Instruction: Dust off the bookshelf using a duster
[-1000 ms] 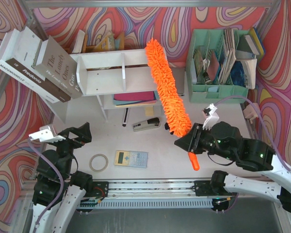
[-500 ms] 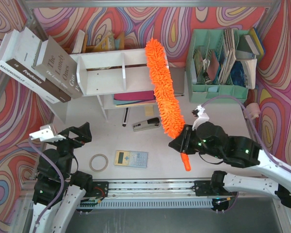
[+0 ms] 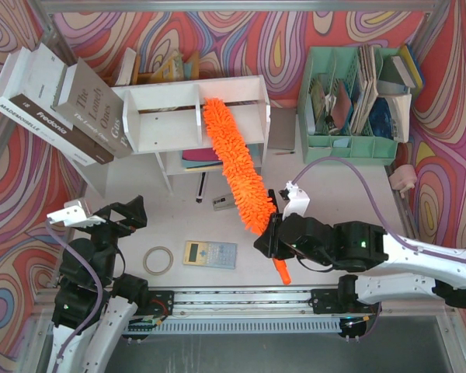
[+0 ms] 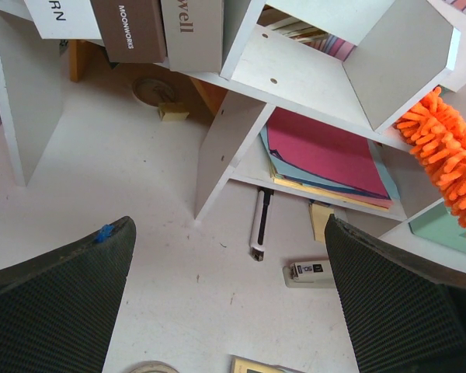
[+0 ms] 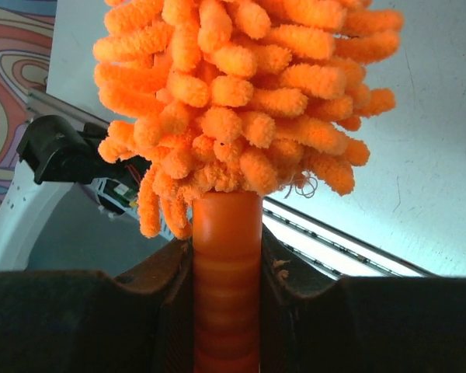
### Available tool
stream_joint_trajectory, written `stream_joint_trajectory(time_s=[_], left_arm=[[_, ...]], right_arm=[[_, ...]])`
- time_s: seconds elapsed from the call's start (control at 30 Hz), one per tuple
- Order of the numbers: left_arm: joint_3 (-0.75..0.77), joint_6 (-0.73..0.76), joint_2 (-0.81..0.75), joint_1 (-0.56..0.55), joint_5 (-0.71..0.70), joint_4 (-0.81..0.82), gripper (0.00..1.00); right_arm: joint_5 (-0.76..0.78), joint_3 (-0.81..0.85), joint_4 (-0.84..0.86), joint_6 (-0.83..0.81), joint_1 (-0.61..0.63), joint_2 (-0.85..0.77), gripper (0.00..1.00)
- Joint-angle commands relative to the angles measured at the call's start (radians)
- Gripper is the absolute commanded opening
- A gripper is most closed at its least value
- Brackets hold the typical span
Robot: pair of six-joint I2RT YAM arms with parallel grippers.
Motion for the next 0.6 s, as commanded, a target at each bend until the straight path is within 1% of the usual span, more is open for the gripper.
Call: stream_joint_trajectory(time_s=[0.0,0.13,0.3,0.47,0.57], left_arm=[[0.003,0.007,-0.003,0.004,0.007,0.012,0.98],[0.003,0.006,-0.008,0.004,0.007,0.011,0.98],[0.004,0.004,-0.009,0.004,0.008,0.011,0.98],[0.004,0.004,-0.009,0.004,0.010,0.012,0.98],[0.004,0.004,-0.012,0.005,0.009,0.011,0.98]], right_arm=[[0.099,0.026,-0.015,0.068,0.045,0.012,0.00],[0.193,0.045,-0.030,0.126,0.133,0.053,0.00],[0.312,0.119,-0.085,0.179,0.217,0.100,0.00],[0.349,0.150,-0.086,0.175,0.240,0.094,0.00],[0.373,0.162,-0.117,0.189,0.241,0.080,0.00]])
